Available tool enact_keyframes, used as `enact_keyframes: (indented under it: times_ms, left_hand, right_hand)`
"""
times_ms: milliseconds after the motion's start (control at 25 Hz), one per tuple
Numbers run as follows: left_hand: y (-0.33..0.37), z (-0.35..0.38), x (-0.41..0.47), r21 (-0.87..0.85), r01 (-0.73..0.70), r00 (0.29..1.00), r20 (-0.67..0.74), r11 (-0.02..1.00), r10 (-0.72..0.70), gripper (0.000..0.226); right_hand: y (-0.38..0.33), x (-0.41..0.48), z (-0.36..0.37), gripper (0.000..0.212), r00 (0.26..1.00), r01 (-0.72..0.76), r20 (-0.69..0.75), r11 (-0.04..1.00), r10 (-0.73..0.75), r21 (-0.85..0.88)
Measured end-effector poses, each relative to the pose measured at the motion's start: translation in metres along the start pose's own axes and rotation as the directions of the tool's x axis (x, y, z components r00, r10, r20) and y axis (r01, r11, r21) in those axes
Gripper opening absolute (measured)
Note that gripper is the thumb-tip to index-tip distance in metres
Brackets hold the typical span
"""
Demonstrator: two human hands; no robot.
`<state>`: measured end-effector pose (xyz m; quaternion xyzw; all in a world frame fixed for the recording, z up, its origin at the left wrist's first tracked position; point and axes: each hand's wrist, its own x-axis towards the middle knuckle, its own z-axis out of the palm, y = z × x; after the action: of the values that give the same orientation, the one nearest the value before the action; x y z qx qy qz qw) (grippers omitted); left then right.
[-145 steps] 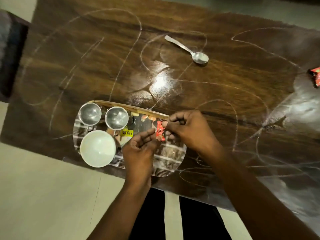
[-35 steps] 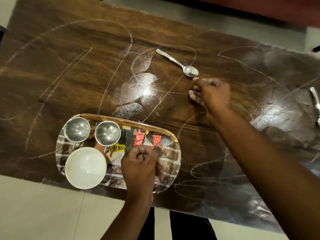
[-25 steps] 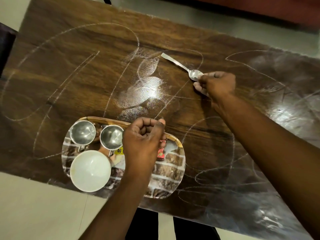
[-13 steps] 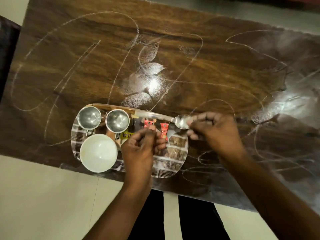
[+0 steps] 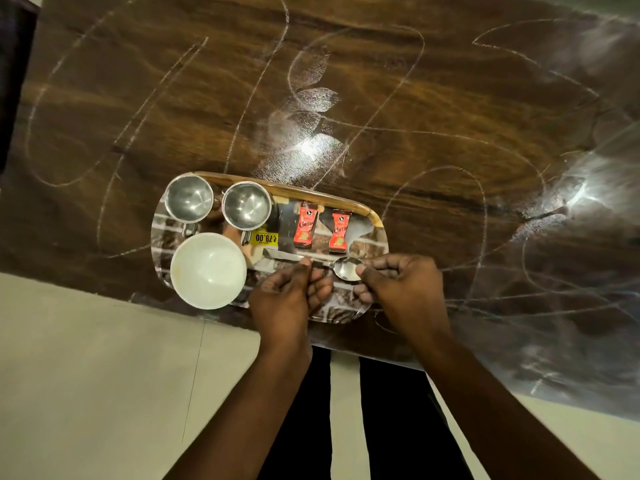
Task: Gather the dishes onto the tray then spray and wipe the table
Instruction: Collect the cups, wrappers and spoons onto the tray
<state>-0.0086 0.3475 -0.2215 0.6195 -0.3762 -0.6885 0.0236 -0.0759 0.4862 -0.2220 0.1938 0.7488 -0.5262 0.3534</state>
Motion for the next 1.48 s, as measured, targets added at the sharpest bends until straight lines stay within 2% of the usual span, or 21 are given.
enact_keyframes:
  times_ms: [200,320,480,1040,1360,1480]
  left_hand:
    - [-0.003,0.0,0.01,0.018,0.008,0.999,-0.048,1.0,-0.008,0.017]
    - [-0.004,-0.003,0.011,0.049,-0.014,0.999,-0.044,0.999,0.016,0.02]
    - [-0.003,-0.002,0.01,0.056,-0.015,0.999,-0.046,0.998,0.018,0.021]
    - [-0.003,0.002,0.008,0.05,-0.011,0.998,-0.067,0.999,0.015,0.016]
    - [-0.003,0.01,0.001,-0.018,0.003,0.99,-0.139,1.0,-0.005,0.013]
    - [0.0,0.017,-0.01,0.02,-0.039,0.99,-0.132,0.999,0.042,0.017]
  right_hand:
    - [0.002,0.001,0.0,0.006,1.0,0.019,0.014,0.994,-0.017,-0.103]
    - [0.005,0.003,0.002,0.015,0.997,0.078,-0.002,0.973,-0.081,-0.217]
    - [0.008,0.005,0.003,0.016,0.988,0.141,-0.01,0.935,-0.153,-0.324]
    - [0.005,0.004,0.001,0.014,0.981,0.175,-0.03,0.939,-0.192,-0.298]
    - [0.0,0.002,-0.003,0.01,0.985,0.16,-0.022,0.946,-0.173,-0.282]
    - [-0.007,-0.001,-0.012,0.012,0.983,0.169,-0.035,0.956,-0.182,-0.239]
